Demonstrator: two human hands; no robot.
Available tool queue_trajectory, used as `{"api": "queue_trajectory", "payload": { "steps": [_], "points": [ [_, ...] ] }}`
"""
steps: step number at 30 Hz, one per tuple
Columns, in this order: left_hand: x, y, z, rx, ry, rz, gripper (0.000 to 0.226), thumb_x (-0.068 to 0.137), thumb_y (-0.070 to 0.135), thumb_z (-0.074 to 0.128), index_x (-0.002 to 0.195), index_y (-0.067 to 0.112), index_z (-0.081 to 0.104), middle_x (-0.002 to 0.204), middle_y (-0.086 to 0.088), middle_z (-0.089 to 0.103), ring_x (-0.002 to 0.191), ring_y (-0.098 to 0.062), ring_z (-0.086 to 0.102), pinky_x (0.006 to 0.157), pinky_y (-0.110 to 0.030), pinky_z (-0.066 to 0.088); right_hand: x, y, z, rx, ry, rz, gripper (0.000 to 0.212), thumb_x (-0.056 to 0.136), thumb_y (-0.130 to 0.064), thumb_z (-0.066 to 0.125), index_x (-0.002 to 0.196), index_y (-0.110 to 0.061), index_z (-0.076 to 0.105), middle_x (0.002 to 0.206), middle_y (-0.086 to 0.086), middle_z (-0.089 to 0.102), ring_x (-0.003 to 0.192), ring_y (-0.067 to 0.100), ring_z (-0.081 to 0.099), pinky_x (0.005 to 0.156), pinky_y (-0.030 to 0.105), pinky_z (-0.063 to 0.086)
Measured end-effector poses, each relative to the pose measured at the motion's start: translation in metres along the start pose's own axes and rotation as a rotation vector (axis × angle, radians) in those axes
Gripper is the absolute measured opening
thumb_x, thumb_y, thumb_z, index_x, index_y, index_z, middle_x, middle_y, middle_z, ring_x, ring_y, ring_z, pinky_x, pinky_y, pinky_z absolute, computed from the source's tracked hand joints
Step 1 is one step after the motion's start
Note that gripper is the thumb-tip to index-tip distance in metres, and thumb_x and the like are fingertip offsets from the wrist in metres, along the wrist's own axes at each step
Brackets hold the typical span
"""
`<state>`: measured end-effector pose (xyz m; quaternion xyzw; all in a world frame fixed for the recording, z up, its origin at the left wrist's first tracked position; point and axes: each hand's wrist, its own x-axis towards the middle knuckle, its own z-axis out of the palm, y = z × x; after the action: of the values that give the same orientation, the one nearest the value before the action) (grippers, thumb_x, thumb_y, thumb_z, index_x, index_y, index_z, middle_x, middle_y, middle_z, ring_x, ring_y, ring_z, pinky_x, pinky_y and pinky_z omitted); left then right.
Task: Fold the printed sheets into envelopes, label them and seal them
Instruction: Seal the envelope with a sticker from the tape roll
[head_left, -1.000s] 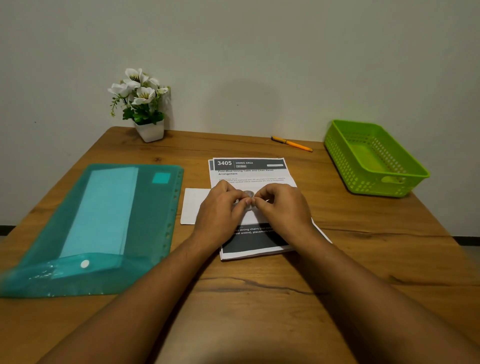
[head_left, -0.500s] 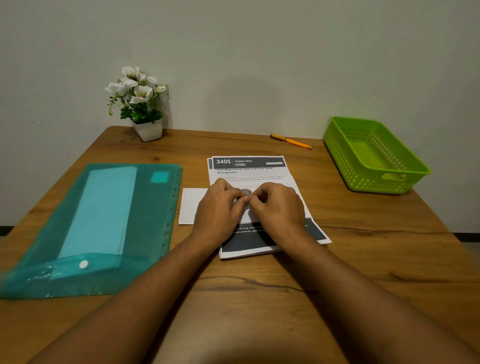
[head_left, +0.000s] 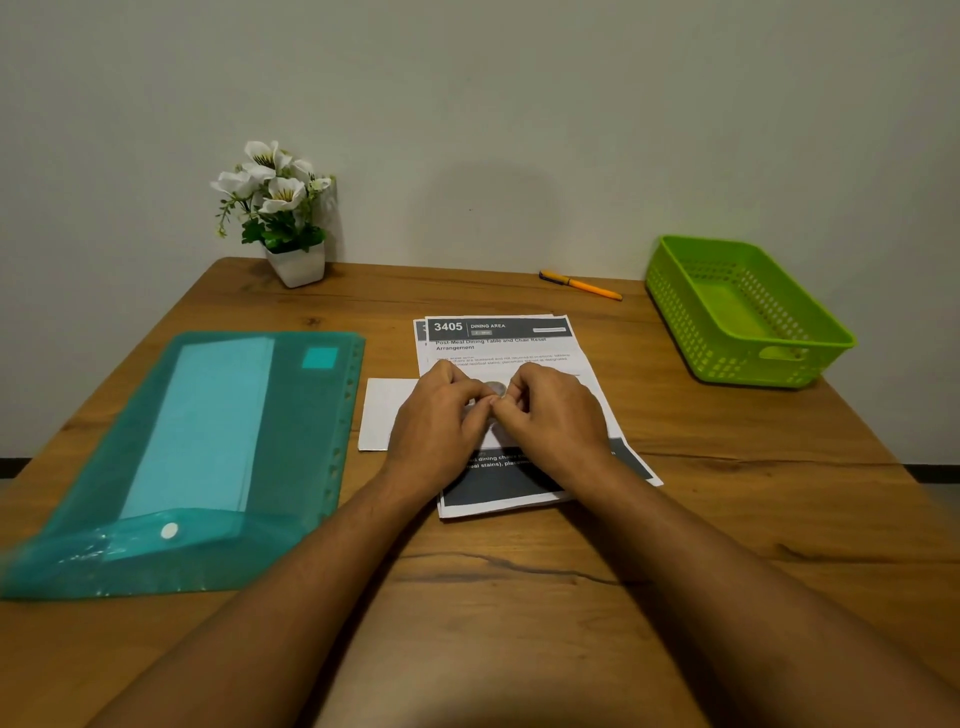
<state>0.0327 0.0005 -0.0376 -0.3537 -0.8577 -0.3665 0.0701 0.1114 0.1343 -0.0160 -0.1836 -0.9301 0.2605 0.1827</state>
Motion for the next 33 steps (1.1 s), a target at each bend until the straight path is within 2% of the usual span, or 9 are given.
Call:
{"api": "queue_trajectory", "payload": {
  "steps": [7, 10, 12, 14, 18, 23, 26, 30, 33],
  "points": [
    [0.000, 0.001, -0.001, -0.032, 0.014, -0.013, 0.022, 0.101, 0.034, 0.062, 0.110, 0.020, 0.076, 0.095, 0.005, 0.051, 0.089, -0.011, 0.053, 0.071, -0.031, 0.048, 0.002, 0.005, -0.004, 0.104, -0.006, 0.017, 0.017, 0.091, -0.037, 0.065, 0.080, -0.025, 0.061, 0.074, -0.010, 0.063, 0.072, 0.014, 0.060, 0.065, 0.043, 0.054],
    [0.001, 0.002, -0.001, -0.045, 0.025, -0.021, 0.021, 0.101, 0.032, 0.062, 0.108, 0.018, 0.076, 0.095, 0.005, 0.051, 0.088, -0.012, 0.054, 0.072, -0.033, 0.049, 0.003, 0.010, -0.007, 0.184, 0.003, 0.037, 0.004, 0.089, -0.026, 0.067, 0.087, -0.023, 0.069, 0.080, -0.010, 0.068, 0.075, 0.011, 0.064, 0.072, 0.043, 0.057],
    [0.001, 0.001, -0.001, -0.049, 0.026, -0.030, 0.021, 0.101, 0.031, 0.062, 0.108, 0.018, 0.076, 0.095, 0.004, 0.052, 0.088, -0.012, 0.054, 0.072, -0.034, 0.050, 0.003, 0.012, -0.009, 0.232, 0.014, 0.068, 0.007, 0.088, -0.018, 0.068, 0.093, -0.021, 0.072, 0.084, -0.010, 0.070, 0.078, 0.009, 0.066, 0.077, 0.041, 0.058],
    [0.001, 0.001, -0.001, -0.050, 0.022, -0.030, 0.021, 0.101, 0.032, 0.062, 0.107, 0.019, 0.076, 0.095, 0.004, 0.052, 0.089, -0.012, 0.054, 0.073, -0.036, 0.051, 0.003, 0.014, -0.009, 0.250, -0.001, 0.074, 0.005, 0.088, -0.025, 0.074, 0.093, -0.023, 0.073, 0.085, -0.010, 0.072, 0.079, 0.008, 0.067, 0.076, 0.039, 0.059],
    [0.000, 0.001, -0.002, -0.059, 0.014, -0.028, 0.022, 0.101, 0.034, 0.061, 0.109, 0.020, 0.076, 0.095, 0.005, 0.052, 0.088, -0.011, 0.054, 0.073, -0.034, 0.051, 0.003, 0.013, -0.002, 0.189, -0.005, 0.080, 0.018, 0.086, -0.045, 0.079, 0.087, -0.029, 0.071, 0.082, -0.014, 0.072, 0.077, 0.005, 0.067, 0.070, 0.037, 0.058],
    [0.001, 0.001, -0.001, -0.055, 0.019, -0.028, 0.021, 0.101, 0.033, 0.062, 0.108, 0.020, 0.076, 0.095, 0.006, 0.052, 0.089, -0.010, 0.054, 0.071, -0.029, 0.046, 0.005, 0.012, 0.001, 0.148, 0.047, 0.106, 0.013, 0.086, -0.037, 0.077, 0.080, -0.027, 0.072, 0.076, -0.012, 0.071, 0.075, 0.009, 0.066, 0.070, 0.039, 0.058],
    [0.001, 0.001, 0.000, -0.055, 0.019, -0.025, 0.021, 0.101, 0.033, 0.062, 0.108, 0.020, 0.076, 0.095, 0.006, 0.052, 0.089, -0.011, 0.055, 0.071, -0.031, 0.048, 0.005, 0.013, 0.001, 0.176, 0.038, 0.114, 0.012, 0.086, -0.034, 0.076, 0.078, -0.027, 0.071, 0.075, -0.012, 0.071, 0.074, 0.010, 0.067, 0.070, 0.039, 0.057],
    [0.001, 0.001, 0.000, -0.051, 0.016, -0.016, 0.020, 0.102, 0.031, 0.060, 0.109, 0.018, 0.075, 0.099, 0.005, 0.055, 0.092, -0.013, 0.056, 0.074, -0.036, 0.051, 0.008, 0.017, 0.001, 0.336, -0.018, 0.161, 0.013, 0.085, -0.023, 0.074, 0.072, -0.021, 0.070, 0.068, -0.004, 0.071, 0.069, 0.015, 0.067, 0.071, 0.044, 0.059],
    [0.001, 0.001, 0.000, -0.034, 0.011, -0.009, 0.021, 0.103, 0.028, 0.058, 0.112, 0.017, 0.074, 0.103, 0.004, 0.057, 0.096, -0.013, 0.056, 0.077, -0.035, 0.050, 0.011, 0.021, -0.002, 0.449, -0.057, 0.197, 0.010, 0.084, -0.014, 0.071, 0.074, -0.016, 0.072, 0.070, 0.003, 0.073, 0.073, 0.025, 0.072, 0.075, 0.047, 0.059]
  ]
}}
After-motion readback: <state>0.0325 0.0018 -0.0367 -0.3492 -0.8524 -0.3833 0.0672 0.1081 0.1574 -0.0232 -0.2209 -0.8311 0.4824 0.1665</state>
